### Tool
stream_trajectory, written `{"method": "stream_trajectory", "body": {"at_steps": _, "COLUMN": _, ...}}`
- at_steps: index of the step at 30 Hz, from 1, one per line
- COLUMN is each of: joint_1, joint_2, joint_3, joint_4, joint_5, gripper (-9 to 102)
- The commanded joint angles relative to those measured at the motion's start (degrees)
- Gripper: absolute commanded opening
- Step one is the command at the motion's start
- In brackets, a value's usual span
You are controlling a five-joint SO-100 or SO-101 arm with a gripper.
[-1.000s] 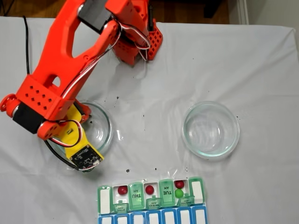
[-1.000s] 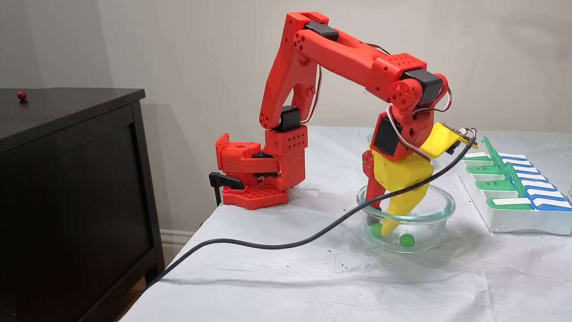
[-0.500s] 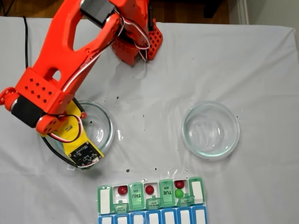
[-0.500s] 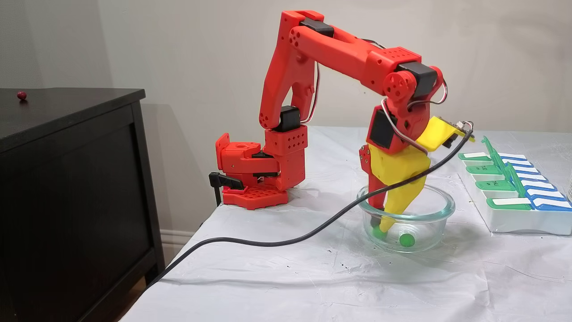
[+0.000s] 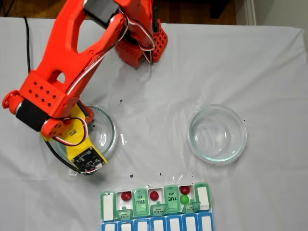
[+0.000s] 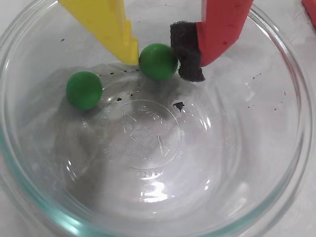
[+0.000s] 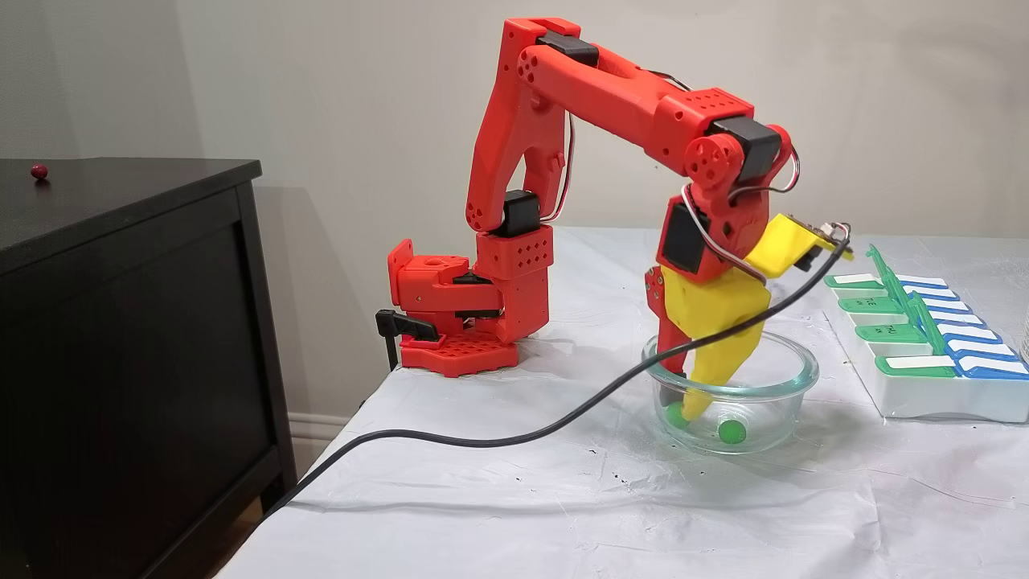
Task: Sort medicines into box.
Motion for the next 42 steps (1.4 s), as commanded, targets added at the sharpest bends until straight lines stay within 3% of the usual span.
{"method": "stream_trajectory", "body": {"at_steps": 1, "joint_1": 0.4, "joint_2": 3.8, "joint_3": -0.7, "joint_4": 0.2, "joint_5": -0.4, "gripper": 16}}
{"method": "stream_trajectory", "body": {"at_steps": 16, "joint_1": 2.4, "joint_2": 6.4, "joint_3": 5.6, "joint_4": -3.3, "joint_5": -1.7, "gripper": 15}}
{"method": "stream_trajectory", "body": {"at_steps": 27, "joint_1": 2.5, "joint_2": 6.8, "joint_3": 3.0, "joint_4": -1.8, "joint_5": -0.5, "gripper": 4}}
{"method": "stream_trajectory", "body": {"at_steps": 42, "joint_1": 2.8, "joint_2": 7.5, "joint_3": 1.1, "joint_4": -0.6, "joint_5": -0.4, "gripper": 18}}
